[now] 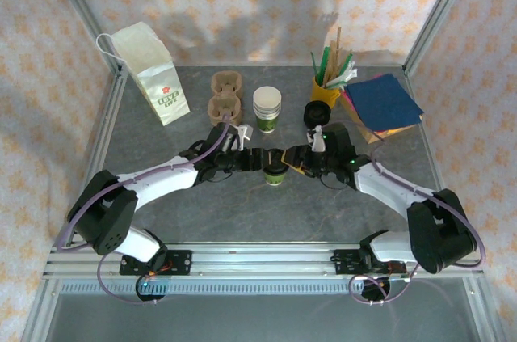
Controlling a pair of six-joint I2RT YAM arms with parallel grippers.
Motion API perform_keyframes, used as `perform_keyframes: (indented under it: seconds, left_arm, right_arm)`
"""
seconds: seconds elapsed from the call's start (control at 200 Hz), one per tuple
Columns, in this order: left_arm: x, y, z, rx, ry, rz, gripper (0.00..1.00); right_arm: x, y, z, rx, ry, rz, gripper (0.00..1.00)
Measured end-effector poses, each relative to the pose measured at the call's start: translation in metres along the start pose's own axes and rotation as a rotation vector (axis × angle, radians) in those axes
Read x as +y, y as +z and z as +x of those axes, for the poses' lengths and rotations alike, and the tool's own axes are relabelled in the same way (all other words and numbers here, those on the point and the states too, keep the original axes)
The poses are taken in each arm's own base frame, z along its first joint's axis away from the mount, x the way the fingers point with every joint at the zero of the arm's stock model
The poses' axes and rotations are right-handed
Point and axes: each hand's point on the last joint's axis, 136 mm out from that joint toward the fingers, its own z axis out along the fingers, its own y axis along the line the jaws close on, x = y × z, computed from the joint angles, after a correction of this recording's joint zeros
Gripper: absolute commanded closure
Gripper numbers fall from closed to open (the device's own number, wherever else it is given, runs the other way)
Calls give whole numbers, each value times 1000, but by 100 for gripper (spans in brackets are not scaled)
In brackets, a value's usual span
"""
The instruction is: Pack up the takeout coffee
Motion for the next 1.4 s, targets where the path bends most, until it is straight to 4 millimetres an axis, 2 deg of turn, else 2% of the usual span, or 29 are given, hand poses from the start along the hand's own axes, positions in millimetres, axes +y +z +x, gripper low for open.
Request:
perform_keyframes:
  seconds: [0.631,1.051,1.256,1.396]
  left_arm:
    - [4,3,-1,-32,54,4,33]
    - [3,-6,2,-15,71,-10,33]
    - [1,-10,2,4,65,-26,32]
    - [-4,-13,-3,6,64,-27,32]
  right_arm:
    - [-5,2,-10,-52,-34,50,55]
    - [0,-4,-13,-62,-46,95,51]
    - [8,-11,-19,-77,-48,104,50]
    - [21,-20,-26,-102,-62,101,50]
